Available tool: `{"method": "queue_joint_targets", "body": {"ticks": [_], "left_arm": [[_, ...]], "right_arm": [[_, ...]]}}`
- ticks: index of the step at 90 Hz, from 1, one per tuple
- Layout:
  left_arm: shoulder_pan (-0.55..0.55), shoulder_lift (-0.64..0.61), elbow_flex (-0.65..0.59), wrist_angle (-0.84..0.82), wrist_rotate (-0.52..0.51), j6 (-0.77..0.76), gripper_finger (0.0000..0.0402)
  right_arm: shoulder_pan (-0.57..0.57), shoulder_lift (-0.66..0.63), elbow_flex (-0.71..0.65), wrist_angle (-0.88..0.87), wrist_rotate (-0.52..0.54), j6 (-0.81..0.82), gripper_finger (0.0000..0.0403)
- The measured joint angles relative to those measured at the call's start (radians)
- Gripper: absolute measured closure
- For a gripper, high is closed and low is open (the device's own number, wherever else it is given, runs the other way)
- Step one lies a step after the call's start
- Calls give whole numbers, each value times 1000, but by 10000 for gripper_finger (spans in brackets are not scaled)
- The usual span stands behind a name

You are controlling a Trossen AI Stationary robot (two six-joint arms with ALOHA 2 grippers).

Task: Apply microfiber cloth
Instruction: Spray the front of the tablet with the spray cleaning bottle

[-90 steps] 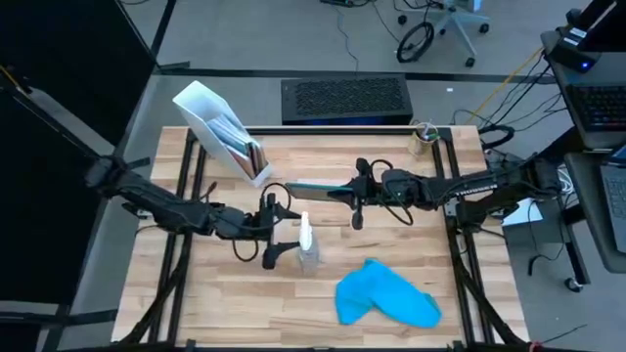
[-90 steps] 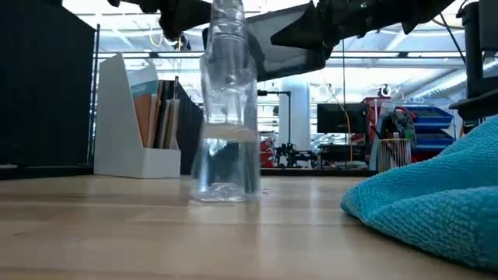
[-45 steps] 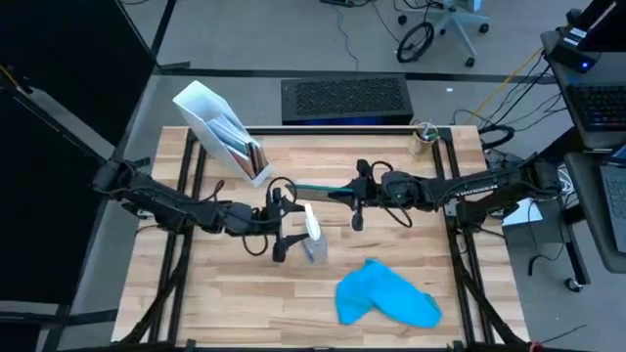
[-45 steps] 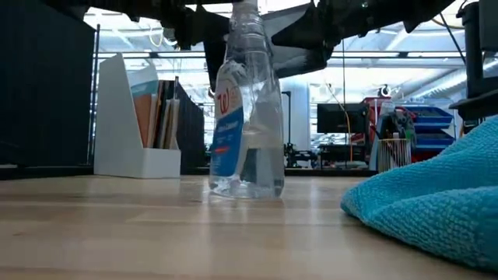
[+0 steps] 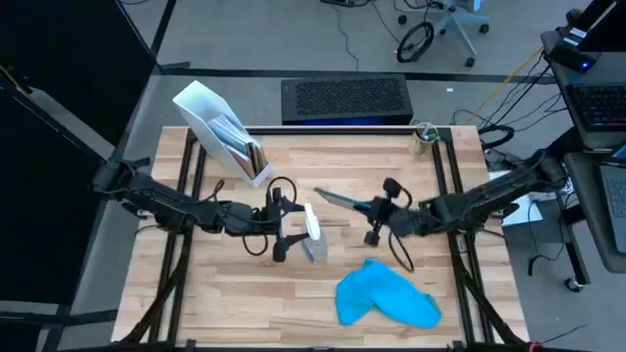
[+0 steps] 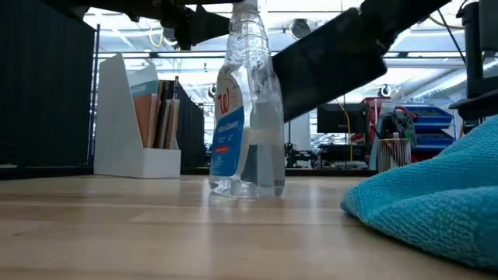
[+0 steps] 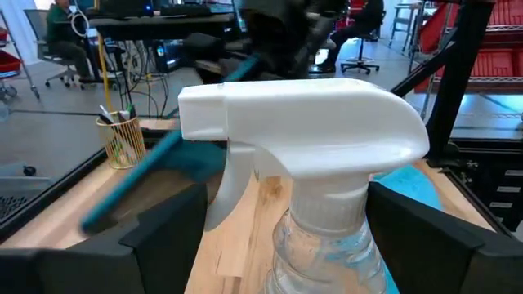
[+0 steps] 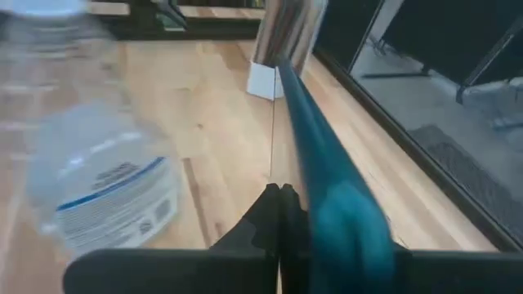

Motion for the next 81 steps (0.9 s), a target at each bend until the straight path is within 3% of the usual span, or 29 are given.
{"method": "queue_joint_targets", "body": {"ticks": [9,34,81], "left_arm": [[0,0,0,0,-3,0,91],[0,0,0,0,-3,0,91],[0,0,0,3,3,-2,91]], "right_arm": [[84,11,0,-2,82,-42,394],[248,-38,0,1,154,-98,394],[247,-47,0,43,89,-158,394]]}}
